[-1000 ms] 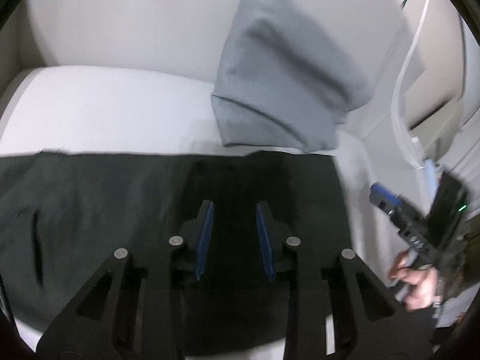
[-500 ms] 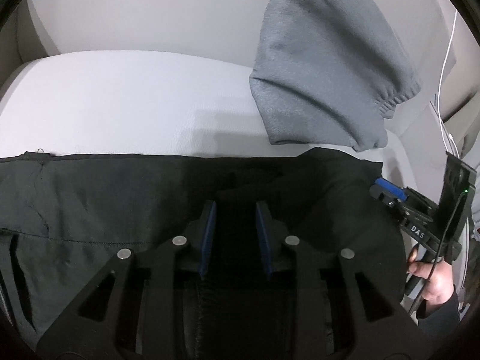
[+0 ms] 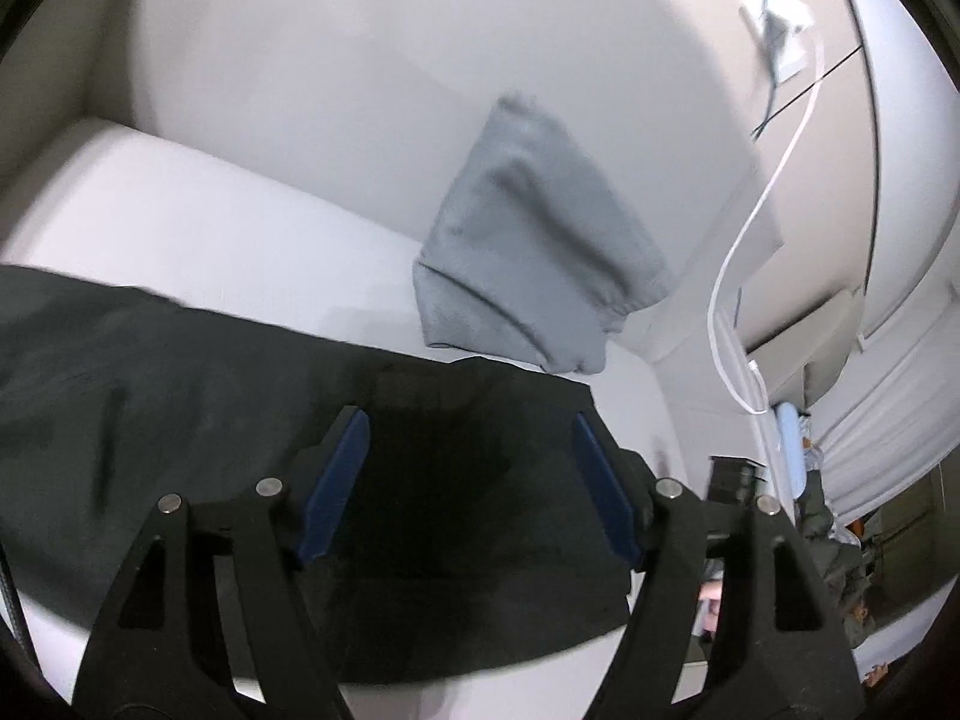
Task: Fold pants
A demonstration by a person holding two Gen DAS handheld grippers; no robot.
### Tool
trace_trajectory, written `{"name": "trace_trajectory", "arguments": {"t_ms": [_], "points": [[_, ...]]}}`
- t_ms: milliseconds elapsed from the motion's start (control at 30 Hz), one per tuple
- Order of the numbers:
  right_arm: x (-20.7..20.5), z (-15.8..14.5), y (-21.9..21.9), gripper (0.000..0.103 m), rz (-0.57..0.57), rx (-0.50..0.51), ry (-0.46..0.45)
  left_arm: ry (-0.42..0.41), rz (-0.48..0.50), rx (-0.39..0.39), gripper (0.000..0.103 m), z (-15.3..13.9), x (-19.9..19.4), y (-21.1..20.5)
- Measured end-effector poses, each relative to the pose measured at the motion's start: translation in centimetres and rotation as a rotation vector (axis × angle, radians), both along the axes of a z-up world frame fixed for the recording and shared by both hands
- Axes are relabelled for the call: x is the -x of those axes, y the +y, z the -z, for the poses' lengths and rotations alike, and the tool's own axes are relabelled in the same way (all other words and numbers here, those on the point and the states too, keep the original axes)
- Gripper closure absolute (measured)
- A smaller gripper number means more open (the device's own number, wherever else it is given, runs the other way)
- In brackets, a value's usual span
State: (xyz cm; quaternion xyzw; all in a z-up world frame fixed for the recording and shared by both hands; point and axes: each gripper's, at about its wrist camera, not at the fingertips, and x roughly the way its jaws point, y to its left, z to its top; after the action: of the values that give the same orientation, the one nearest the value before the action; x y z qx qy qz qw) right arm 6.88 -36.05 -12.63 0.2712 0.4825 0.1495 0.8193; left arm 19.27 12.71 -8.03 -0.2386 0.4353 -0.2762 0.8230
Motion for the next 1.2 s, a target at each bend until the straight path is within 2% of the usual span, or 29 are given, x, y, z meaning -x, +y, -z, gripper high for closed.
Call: {"name": "trace_trajectory", "arguments": {"t_ms": [67,167,267,367,400,533,633,667,733,800,900,1000,1067,1133,1200], "points": [[0.0,0.6,0.3,0.036,-0.004,-0.079,0.0,-0.057,-0.08,-0.013,0.035,-1.2,2.8,3.6],[0.3,0.0,0.7,0.036,0.03,-0.042,-0.025,-0.119,-0.293,-0.038,0.025,-1.3,7.7,10.2],[0.5,-2.2,1.8,0.036,0.073,0.044,-0.087,-0.078,-0.513,-0.025,0.025,1.0,12.1,17.5],[1.0,-5.1,4.1,0.036,0.101,0.027,-0.155,-0.001,-0.744,0.083,0.025,4.4,14.5,23.0],[1.1,-5.9,5.3,0.036,0.094,0.004,-0.178,0.016,-0.77,0.104,0.025,5.1,14.6,23.7],[2.5,-9.7,10.5,0.036,0.011,-0.062,-0.28,0.098,-0.775,0.16,0.025,8.1,13.1,23.8],[4.3,-11.1,13.3,0.034,-0.01,-0.115,-0.378,0.111,-0.876,0.137,0.025,9.7,12.4,23.0],[4.3,-11.2,13.9,0.031,-0.019,-0.134,-0.382,0.129,-0.901,0.127,0.025,10.3,11.7,23.0],[3.8,-11.2,14.8,0.031,-0.067,-0.164,-0.354,0.169,-0.936,0.139,0.025,11.5,10.8,23.2],[3.9,-11.2,14.9,0.031,-0.06,-0.158,-0.369,0.143,-0.946,0.124,0.022,11.6,10.0,23.7],[4.3,-11.0,14.2,0.031,-0.056,-0.202,-0.372,0.138,-0.886,0.141,0.021,12.3,8.1,23.7],[4.9,-10.6,12.5,0.031,-0.021,-0.246,-0.367,0.122,-0.911,0.164,0.021,12.4,7.7,23.9],[5.1,-10.5,11.6,0.031,-0.003,-0.263,-0.366,0.121,-0.92,0.159,0.028,12.5,7.7,23.8],[5.7,-10.9,10.9,0.031,0.008,-0.265,-0.37,0.136,-0.92,0.12,0.065,12.7,7.3,23.7],[5.8,-10.9,10.7,0.031,0.013,-0.265,-0.375,0.142,-0.907,0.125,0.074,13.0,7.3,23.7]]}}
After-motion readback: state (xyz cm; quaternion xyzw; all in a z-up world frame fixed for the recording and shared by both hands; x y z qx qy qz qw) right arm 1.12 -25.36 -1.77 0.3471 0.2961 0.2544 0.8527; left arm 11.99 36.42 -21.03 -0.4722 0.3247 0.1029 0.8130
